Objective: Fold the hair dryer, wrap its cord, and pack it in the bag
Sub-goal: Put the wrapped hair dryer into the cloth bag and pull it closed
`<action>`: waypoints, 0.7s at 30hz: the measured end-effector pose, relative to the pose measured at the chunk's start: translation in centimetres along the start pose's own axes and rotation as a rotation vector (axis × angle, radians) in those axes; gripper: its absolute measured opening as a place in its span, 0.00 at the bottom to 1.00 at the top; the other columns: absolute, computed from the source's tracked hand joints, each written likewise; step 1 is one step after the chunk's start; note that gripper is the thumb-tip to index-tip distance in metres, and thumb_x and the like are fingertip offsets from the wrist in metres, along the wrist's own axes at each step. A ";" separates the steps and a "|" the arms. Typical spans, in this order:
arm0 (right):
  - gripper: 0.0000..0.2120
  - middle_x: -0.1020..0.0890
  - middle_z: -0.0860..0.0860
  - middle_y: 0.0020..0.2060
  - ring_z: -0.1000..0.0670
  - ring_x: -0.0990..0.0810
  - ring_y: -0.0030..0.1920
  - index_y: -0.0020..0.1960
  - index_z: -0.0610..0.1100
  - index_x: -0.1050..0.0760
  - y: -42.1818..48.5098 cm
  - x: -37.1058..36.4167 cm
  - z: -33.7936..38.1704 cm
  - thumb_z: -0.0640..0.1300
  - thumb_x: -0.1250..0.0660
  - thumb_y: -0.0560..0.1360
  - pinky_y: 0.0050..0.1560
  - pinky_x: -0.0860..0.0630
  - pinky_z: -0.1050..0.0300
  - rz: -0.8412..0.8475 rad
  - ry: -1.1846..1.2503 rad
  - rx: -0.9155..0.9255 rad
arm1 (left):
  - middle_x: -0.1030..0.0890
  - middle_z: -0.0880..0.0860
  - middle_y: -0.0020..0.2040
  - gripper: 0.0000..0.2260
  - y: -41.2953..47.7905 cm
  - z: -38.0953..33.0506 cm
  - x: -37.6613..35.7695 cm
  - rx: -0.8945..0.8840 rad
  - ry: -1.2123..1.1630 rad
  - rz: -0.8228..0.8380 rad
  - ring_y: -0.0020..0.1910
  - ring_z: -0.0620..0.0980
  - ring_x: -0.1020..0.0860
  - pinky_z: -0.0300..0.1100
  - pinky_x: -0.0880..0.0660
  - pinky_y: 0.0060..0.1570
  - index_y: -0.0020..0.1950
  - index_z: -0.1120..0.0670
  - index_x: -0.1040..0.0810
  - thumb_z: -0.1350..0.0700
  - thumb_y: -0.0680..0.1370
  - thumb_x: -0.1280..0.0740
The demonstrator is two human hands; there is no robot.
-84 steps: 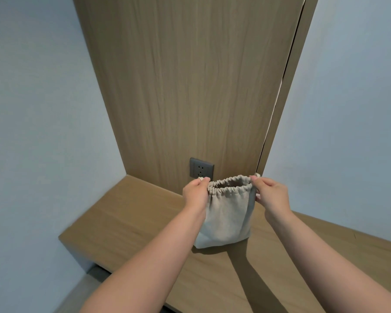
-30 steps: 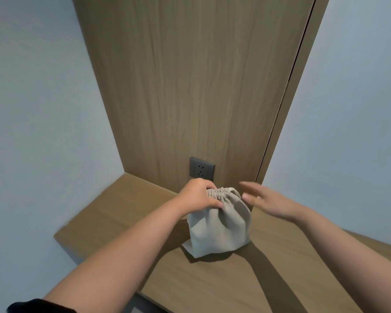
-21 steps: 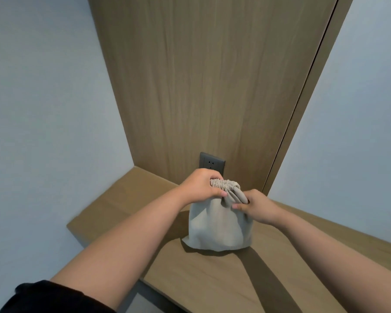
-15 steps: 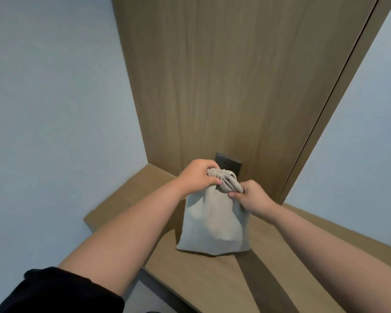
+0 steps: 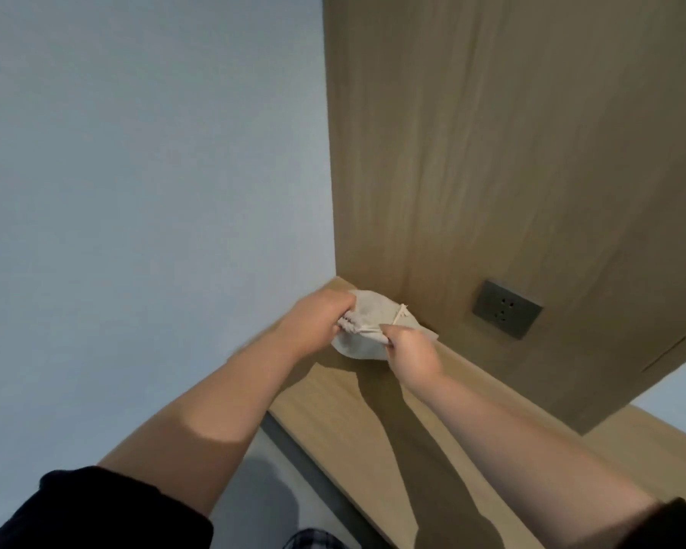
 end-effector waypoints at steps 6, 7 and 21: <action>0.14 0.21 0.45 0.59 0.44 0.24 0.61 0.59 0.43 0.22 -3.1 -7.3 -1.0 0.46 0.36 0.76 0.64 0.31 0.54 0.249 -0.139 0.206 | 0.25 0.56 0.60 0.17 -4.9 3.6 -6.1 0.067 -0.006 0.357 0.59 0.56 0.26 0.42 0.32 0.51 0.58 0.56 0.28 0.64 0.70 0.34; 0.16 0.22 0.45 0.63 0.44 0.26 0.65 0.61 0.42 0.23 -3.4 -7.6 -1.6 0.45 0.36 0.76 0.68 0.34 0.54 0.253 -0.131 0.200 | 0.26 0.56 0.61 0.19 -5.2 4.0 -7.0 0.104 -0.033 0.410 0.60 0.56 0.27 0.42 0.31 0.53 0.57 0.56 0.28 0.66 0.67 0.33; 0.35 0.41 0.50 0.75 0.50 0.43 0.75 0.77 0.41 0.57 -0.1 -8.0 -6.3 0.45 0.40 0.79 0.67 0.46 0.64 0.263 0.612 -0.479 | 0.63 0.52 0.79 0.38 -1.4 1.8 -13.4 0.206 0.088 0.226 0.78 0.52 0.61 0.54 0.55 0.75 0.78 0.49 0.63 0.37 0.78 0.45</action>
Point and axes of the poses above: each hand's wrist, its own y-axis towards the middle knuckle, its own x-axis out of the back of the hand, z = x × y, the point moved 4 cm from there along y, towards the middle knuckle
